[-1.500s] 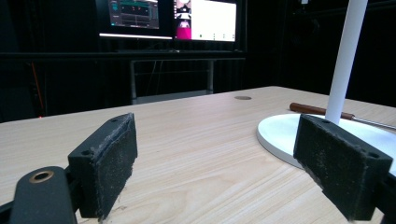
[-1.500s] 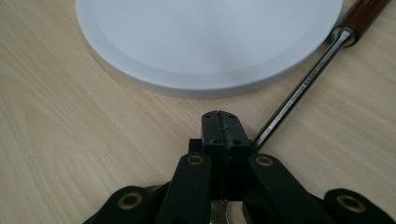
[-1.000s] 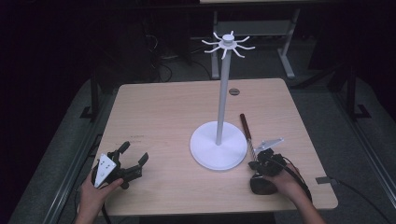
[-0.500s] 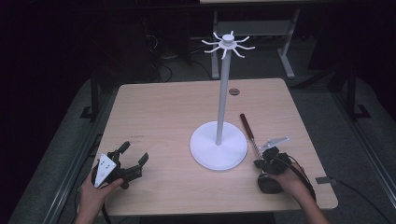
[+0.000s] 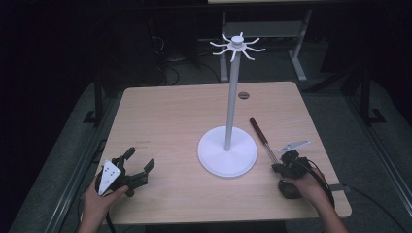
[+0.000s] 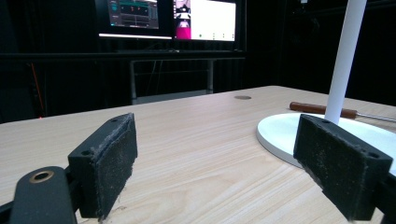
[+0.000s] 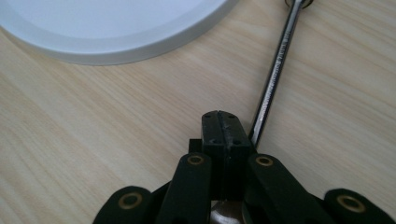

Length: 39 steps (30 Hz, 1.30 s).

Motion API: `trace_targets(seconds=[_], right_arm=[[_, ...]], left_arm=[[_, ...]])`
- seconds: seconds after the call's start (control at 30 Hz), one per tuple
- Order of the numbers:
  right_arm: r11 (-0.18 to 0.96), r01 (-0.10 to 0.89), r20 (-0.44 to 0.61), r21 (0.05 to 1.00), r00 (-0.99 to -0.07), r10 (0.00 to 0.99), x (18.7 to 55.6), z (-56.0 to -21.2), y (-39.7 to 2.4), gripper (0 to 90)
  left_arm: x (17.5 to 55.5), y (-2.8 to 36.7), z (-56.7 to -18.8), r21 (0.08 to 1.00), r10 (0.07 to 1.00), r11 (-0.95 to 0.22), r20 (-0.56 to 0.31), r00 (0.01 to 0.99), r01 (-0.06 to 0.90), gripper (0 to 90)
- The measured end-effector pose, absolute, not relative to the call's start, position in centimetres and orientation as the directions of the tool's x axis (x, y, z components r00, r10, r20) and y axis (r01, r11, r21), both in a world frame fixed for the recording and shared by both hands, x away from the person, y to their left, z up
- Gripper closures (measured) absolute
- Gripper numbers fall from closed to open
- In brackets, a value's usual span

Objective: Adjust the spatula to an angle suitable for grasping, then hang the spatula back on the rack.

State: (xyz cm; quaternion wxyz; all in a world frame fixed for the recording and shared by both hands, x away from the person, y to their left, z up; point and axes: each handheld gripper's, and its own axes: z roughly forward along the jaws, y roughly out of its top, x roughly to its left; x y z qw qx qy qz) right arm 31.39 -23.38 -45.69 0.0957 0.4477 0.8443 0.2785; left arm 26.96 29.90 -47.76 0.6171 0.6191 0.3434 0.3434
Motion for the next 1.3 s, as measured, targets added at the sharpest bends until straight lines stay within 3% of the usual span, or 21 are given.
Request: trace_targets(seconds=[0.67,1.3], right_arm=[[0.416,0.722,0.069,0.552,-0.537,0.841,32.7,-45.6,-26.4,90.0],[0.390,0.718,0.109,0.577,-0.540,0.834,33.3,-43.9,-26.3,86.9]], left_arm=[[27.0,29.9,-47.8,1.000,0.847,-0.007,0.006,0.532,-0.001,12.9],[27.0,30.0,-47.8,1.000,0.847,-0.006,0.004,0.532,0.002,12.9]])
